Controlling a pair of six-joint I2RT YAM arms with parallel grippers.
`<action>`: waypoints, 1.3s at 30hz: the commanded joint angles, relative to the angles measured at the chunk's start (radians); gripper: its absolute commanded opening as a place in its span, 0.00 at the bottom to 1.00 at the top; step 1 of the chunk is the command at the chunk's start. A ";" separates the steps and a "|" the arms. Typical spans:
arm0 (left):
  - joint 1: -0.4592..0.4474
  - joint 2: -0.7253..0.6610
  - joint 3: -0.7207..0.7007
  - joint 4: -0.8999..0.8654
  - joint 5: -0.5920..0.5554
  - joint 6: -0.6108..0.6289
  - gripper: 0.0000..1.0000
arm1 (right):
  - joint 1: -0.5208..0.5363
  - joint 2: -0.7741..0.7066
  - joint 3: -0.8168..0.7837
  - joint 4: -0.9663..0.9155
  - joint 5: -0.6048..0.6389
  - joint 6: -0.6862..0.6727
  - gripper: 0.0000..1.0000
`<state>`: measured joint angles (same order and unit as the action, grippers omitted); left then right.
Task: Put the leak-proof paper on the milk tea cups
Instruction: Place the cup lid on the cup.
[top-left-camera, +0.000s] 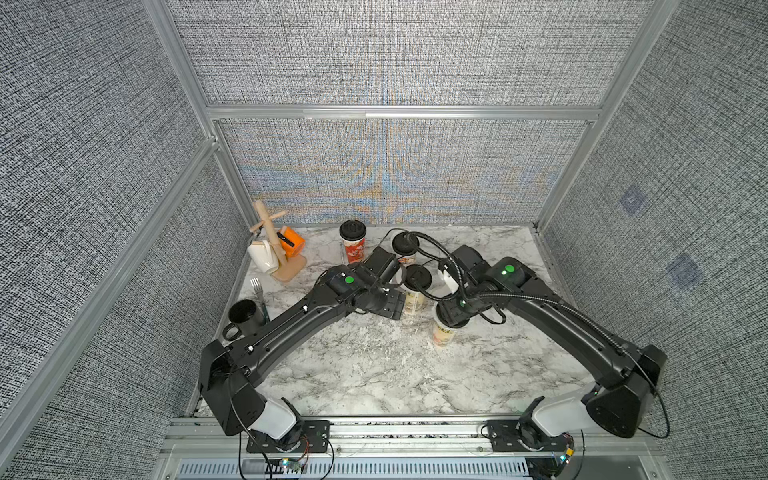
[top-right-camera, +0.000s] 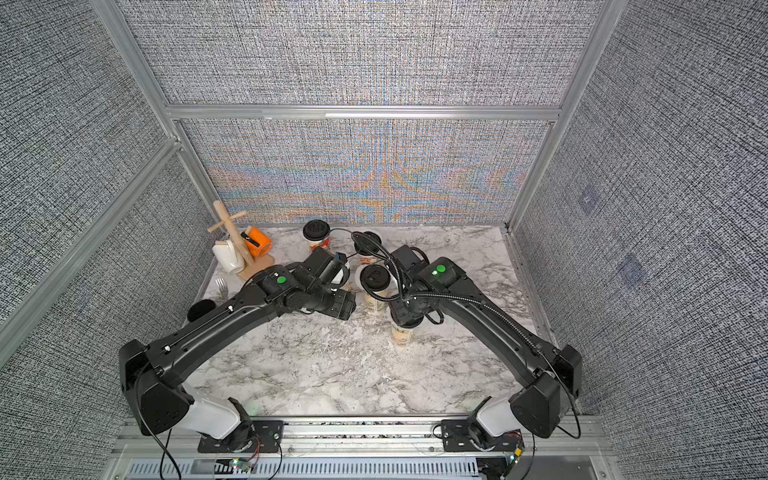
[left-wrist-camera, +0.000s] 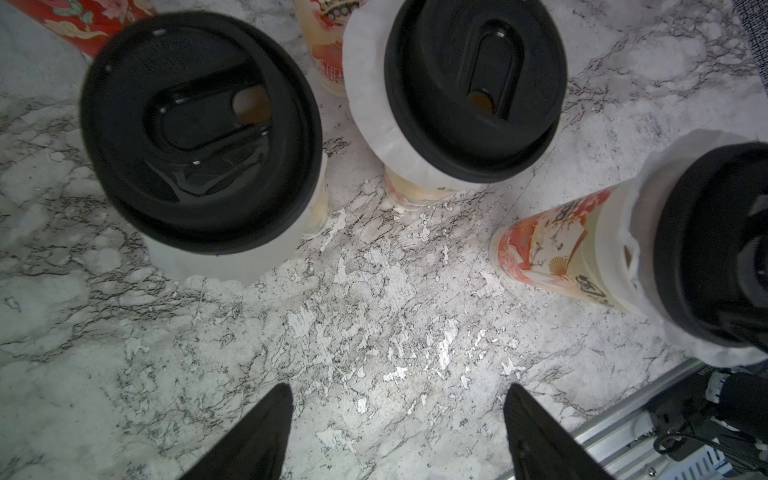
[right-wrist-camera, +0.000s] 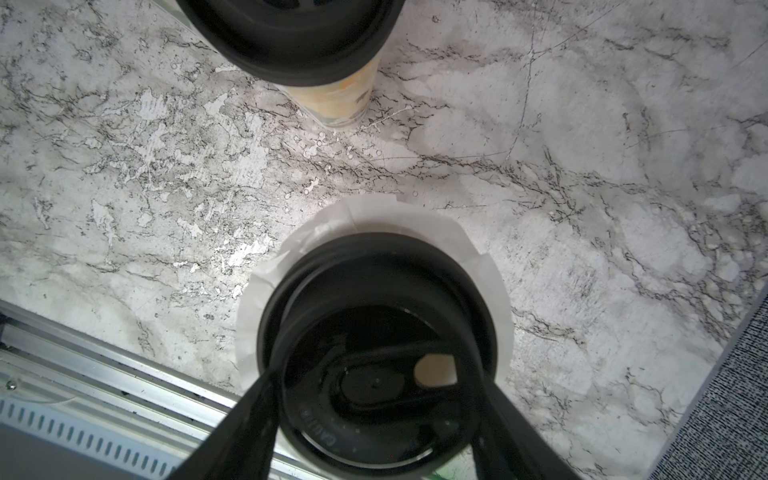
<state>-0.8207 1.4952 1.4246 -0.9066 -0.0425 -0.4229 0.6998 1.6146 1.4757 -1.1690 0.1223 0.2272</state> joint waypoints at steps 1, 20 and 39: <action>0.003 -0.005 -0.001 0.012 0.000 0.005 0.82 | 0.002 0.004 -0.002 0.027 -0.013 -0.012 0.64; 0.005 -0.007 -0.007 0.005 0.000 0.006 0.82 | 0.002 0.020 -0.020 0.039 0.000 -0.003 0.74; 0.005 0.010 0.027 0.005 0.093 0.054 0.81 | 0.001 -0.029 0.057 0.008 0.029 0.022 0.87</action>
<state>-0.8173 1.4967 1.4315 -0.9081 -0.0170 -0.4145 0.7006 1.6066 1.5124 -1.1664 0.1329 0.2348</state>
